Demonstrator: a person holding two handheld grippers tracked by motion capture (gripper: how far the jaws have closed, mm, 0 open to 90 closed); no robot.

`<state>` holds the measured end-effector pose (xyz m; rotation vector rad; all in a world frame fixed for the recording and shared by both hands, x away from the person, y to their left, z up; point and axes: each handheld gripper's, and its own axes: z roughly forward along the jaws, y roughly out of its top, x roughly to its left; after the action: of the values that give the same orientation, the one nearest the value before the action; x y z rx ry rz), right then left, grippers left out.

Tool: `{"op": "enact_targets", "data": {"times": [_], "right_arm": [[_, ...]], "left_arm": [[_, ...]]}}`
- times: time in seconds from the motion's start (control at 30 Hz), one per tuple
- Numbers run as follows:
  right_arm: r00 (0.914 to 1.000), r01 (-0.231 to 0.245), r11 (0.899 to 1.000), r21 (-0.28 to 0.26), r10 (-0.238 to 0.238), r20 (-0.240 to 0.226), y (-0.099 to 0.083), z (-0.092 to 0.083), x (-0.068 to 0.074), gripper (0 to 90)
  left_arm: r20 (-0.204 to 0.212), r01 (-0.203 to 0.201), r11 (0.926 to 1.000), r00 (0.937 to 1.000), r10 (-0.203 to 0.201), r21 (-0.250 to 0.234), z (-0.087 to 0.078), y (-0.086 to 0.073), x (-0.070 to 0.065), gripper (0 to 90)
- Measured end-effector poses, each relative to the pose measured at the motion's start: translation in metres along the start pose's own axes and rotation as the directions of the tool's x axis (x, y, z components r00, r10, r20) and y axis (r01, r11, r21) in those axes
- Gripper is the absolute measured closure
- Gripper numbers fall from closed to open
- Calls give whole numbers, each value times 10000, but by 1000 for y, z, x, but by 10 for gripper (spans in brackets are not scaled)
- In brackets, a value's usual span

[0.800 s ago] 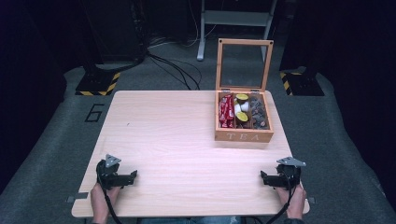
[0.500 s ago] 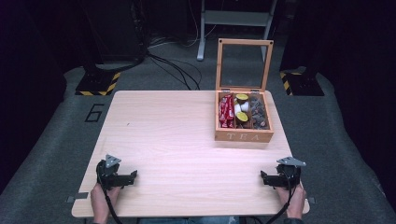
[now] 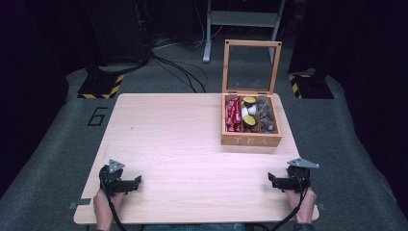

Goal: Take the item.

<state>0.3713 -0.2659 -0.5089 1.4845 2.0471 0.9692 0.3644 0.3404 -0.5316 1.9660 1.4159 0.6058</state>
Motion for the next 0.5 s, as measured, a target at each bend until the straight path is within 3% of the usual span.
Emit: {"op": "enact_targets", "data": {"times": [0.4, 0.5], "right_arm": [[9979, 228, 9996, -144, -236, -597, 31, -5, 12, 0], [9980, 257, 9990, -354, -277, -565, 36, -6, 15, 0]], "left_arm": [[-29, 26, 10000, 10000, -26, -66, 0, 0, 0, 4], [-28, 25, 10000, 10000, -25, -66, 0, 0, 0, 4]]}}
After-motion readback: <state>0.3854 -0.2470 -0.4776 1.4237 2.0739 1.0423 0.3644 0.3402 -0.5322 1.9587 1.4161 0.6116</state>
